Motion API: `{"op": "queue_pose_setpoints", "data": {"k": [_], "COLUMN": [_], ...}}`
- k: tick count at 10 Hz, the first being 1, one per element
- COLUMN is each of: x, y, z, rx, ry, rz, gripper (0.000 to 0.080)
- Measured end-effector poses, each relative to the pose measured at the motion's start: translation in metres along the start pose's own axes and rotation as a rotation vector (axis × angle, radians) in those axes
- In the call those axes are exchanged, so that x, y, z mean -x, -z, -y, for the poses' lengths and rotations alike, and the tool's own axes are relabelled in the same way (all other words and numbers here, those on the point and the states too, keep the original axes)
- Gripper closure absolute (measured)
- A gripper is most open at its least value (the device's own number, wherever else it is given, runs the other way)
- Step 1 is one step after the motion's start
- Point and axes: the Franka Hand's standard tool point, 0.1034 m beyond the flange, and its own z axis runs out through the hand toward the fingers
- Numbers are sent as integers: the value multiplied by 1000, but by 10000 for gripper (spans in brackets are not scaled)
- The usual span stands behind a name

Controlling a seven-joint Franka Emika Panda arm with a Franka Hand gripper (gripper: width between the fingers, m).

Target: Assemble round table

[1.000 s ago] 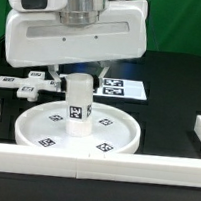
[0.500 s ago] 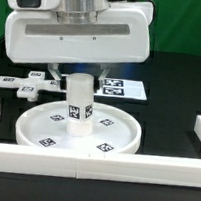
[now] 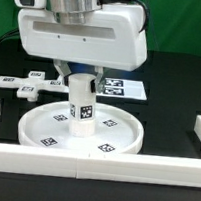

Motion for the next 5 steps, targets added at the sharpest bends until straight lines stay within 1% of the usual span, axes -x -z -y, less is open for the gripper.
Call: {"op": "queue_pose_setpoints", "data": {"k": [5], "x": [3], "y": [-1], "z": [5], "rx": [-17], "ry": [-249], "rz": [2], "gripper": [392]}}
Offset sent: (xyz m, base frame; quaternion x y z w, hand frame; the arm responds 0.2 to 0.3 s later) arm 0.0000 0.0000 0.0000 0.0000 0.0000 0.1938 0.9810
